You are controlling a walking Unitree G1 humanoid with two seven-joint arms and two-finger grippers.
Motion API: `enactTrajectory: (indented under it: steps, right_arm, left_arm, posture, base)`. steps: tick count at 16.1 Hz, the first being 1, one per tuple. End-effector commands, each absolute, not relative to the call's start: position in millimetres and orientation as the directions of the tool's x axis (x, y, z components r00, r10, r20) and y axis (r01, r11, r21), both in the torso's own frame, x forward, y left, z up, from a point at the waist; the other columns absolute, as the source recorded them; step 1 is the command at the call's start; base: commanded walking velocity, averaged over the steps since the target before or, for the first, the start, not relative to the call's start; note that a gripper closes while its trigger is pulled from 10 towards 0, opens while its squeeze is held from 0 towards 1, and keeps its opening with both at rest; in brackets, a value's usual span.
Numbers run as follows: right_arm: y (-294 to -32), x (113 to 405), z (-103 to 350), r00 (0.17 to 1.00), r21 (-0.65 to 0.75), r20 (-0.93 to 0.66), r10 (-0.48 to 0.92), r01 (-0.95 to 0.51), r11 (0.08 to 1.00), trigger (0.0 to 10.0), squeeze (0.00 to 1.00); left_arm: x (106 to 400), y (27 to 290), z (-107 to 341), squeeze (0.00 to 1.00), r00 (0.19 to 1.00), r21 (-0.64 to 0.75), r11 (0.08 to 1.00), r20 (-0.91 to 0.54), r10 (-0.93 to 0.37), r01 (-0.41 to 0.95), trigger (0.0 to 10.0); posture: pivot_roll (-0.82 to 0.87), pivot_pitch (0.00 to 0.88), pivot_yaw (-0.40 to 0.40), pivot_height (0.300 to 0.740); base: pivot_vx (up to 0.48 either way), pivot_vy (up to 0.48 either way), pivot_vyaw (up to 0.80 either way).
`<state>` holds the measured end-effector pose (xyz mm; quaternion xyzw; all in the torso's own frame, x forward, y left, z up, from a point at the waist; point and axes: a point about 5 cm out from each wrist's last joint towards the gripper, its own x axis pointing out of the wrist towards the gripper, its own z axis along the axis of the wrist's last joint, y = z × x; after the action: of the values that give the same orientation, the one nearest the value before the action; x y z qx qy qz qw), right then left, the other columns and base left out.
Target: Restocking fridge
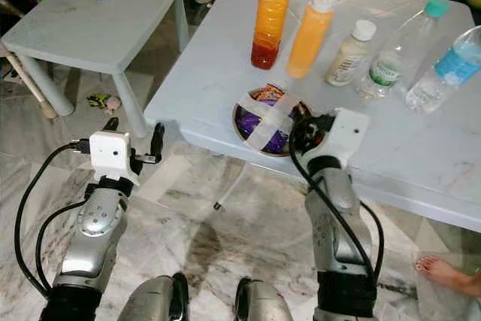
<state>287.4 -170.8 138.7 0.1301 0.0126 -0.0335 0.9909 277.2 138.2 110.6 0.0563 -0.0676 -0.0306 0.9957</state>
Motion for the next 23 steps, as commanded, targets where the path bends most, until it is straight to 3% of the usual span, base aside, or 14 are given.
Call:
enactTrajectory:
  steps: [1,2,3,4,6,7,11,12,13,14,17,20,23]
  right_arm:
    - [-174,285,135,0.996,0.254,-0.058,-0.075,0.087,0.963,10.0,1.0]
    - [-175,283,135,0.996,0.241,-0.055,-0.075,0.086,0.967,10.0,1.0]
    - [-177,279,135,0.995,0.224,-0.058,-0.085,0.096,0.97,10.0,0.86]
    - [-177,278,135,0.994,0.224,-0.061,-0.089,0.1,0.969,10.0,0.81]
    - [-177,274,136,0.994,0.217,-0.063,-0.086,0.098,0.971,10.0,0.22]
    - [-178,272,133,0.993,0.217,-0.077,-0.091,0.106,0.97,10.0,0.15]
    - [-178,269,125,0.988,0.202,-0.116,-0.097,0.119,0.972,10.0,0.09]
    - [-182,271,124,0.987,0.192,-0.123,-0.107,0.13,0.973,10.0,0.02]
    - [-185,274,123,0.985,0.183,-0.13,-0.117,0.139,0.973,9.0,0.0]
    - [-188,277,122,0.983,0.18,-0.14,-0.116,0.141,0.974,6.5,0.0]
    - [-188,287,118,0.982,0.183,-0.18,-0.058,0.091,0.979,6.4,0.0]
    - [-187,289,111,0.975,0.183,-0.22,-0.029,0.071,0.981,0.9,0.0]
    - [-183,291,106,0.97,0.179,-0.241,0.017,0.027,0.984,0.0,0.0]
  left_arm:
    - [277,136,113,0.0,0.987,0.122,0.99,0.136,-0.082,0.066,10.0]
    - [277,137,113,0.0,0.987,0.116,0.991,0.134,-0.085,0.069,10.0]
    - [274,139,111,0.0,0.988,0.113,0.99,0.124,-0.096,0.082,10.0]
    - [273,141,110,0.0,0.988,0.117,0.99,0.121,-0.095,0.081,10.0]
    - [269,147,105,0.0,0.991,0.13,0.989,0.105,-0.084,0.07,10.0]
    - [269,148,104,0.0,0.991,0.132,0.989,0.102,-0.081,0.068,10.0]
    - [272,144,107,0.0,0.99,0.124,0.99,0.111,-0.082,0.068,10.0]
    - [271,142,107,0.0,0.99,0.121,0.99,0.111,-0.083,0.069,10.0]
    - [271,142,106,0.0,0.991,0.12,0.99,0.11,-0.082,0.069,10.0]
    - [270,142,106,0.0,0.991,0.118,0.991,0.109,-0.081,0.068,10.0]
    - [271,141,106,0.0,0.99,0.116,0.991,0.111,-0.081,0.068,10.0]
    - [271,141,107,0.0,0.991,0.115,0.991,0.112,-0.079,0.066,10.0]
    - [271,139,106,0.0,0.99,0.112,0.991,0.112,-0.08,0.068,10.0]
  posture:
    - [0.03,0.142,-0.055,0.74]
    - [0.03,0.141,-0.058,0.74]
    - [0.02,0.141,-0.058,0.74]
    - [0.02,0.142,-0.057,0.74]
    - [0.02,0.146,-0.056,0.74]
    - [0.02,0.147,-0.057,0.74]
    - [0.01,0.15,-0.061,0.74]
    - [0.01,0.151,-0.064,0.74]
    - [0.01,0.151,-0.064,0.74]
    - [0.01,0.152,-0.064,0.74]
    - [0.01,0.153,-0.067,0.74]
    - [0.01,0.156,-0.069,0.74]
    - [0.01,0.16,-0.069,0.74]
  base:
    - [0.0,0.0,0.0]
    - [0.0,0.0,0.0]
    - [0.0,0.0,0.0]
    - [0.0,0.0,0.0]
    - [0.0,0.0,0.0]
    - [0.0,0.0,0.0]
    - [0.0,0.0,0.0]
    - [0.0,0.0,0.0]
    - [0.0,0.0,0.0]
    - [0.0,0.0,0.0]
    - [0.0,0.0,0.0]
    - [0.0,0.0,0.0]
    - [0.0,0.0,0.0]
